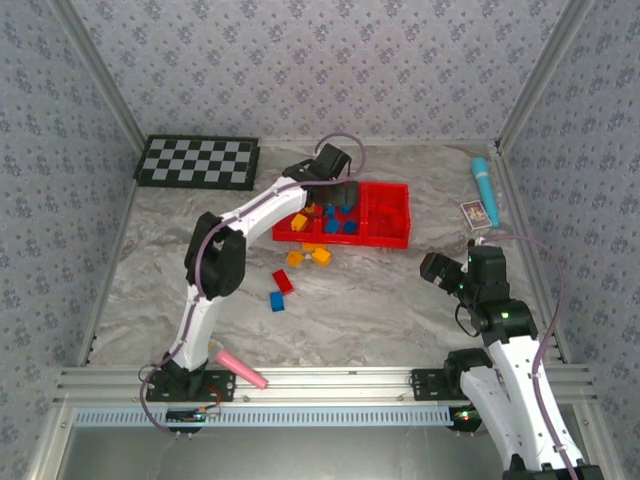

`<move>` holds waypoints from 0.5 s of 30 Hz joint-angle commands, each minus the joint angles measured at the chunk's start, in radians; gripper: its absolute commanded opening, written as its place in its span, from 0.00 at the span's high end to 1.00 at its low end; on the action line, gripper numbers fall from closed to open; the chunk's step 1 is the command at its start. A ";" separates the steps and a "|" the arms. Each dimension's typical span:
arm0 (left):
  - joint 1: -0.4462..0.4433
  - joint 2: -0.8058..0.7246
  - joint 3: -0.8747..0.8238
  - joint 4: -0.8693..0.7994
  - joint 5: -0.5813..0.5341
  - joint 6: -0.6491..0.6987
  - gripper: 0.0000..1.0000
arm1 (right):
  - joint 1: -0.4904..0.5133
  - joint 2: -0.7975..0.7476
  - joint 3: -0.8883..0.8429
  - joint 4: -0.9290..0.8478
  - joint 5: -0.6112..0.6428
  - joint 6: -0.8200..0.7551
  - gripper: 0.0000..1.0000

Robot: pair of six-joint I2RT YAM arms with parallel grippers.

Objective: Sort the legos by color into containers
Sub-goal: Place the lego in the container.

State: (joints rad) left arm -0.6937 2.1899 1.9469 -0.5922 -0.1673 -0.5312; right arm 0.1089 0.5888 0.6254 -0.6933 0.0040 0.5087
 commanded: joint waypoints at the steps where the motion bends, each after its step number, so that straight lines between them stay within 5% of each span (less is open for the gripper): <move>1: 0.003 -0.094 -0.068 0.006 0.044 0.019 0.00 | -0.005 -0.004 0.025 -0.012 0.013 0.005 0.00; 15: -0.078 -0.410 -0.562 0.176 0.081 0.064 0.00 | -0.005 0.003 0.007 0.024 -0.004 0.021 0.00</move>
State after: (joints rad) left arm -0.7357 1.8484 1.4185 -0.4652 -0.1074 -0.5072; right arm 0.1089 0.5900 0.6254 -0.6880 0.0032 0.5098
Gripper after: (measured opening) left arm 0.996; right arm 0.996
